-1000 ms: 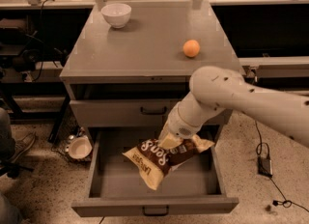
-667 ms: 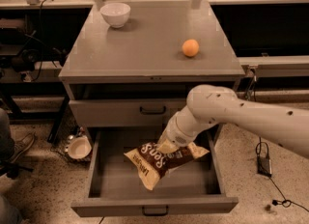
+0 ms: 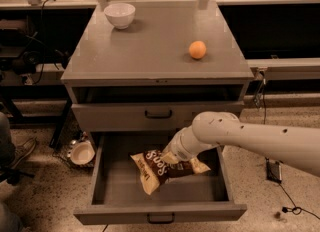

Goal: Place brown chip bag into middle drawer

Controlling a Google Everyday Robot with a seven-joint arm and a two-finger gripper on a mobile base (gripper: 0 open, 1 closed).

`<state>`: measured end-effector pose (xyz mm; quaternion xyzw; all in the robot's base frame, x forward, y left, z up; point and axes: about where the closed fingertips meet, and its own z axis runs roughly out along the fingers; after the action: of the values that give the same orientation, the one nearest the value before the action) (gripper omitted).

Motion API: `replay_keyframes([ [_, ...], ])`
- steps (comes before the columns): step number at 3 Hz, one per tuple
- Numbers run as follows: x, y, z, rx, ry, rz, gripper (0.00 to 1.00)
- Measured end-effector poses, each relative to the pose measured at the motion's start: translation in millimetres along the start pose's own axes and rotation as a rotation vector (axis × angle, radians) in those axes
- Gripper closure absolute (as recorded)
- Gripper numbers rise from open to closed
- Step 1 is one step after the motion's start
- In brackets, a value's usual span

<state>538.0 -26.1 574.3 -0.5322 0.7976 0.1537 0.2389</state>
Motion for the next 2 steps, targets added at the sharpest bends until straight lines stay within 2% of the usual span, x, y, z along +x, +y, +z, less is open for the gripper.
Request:
replay_keyframes([
  [1, 6.1, -2.7, 18.9, 0.015, -0.031, 0.044, 0.41],
  [2, 15.9, -6.5, 22.8, 0.046, -0.054, 0.087, 0.17],
])
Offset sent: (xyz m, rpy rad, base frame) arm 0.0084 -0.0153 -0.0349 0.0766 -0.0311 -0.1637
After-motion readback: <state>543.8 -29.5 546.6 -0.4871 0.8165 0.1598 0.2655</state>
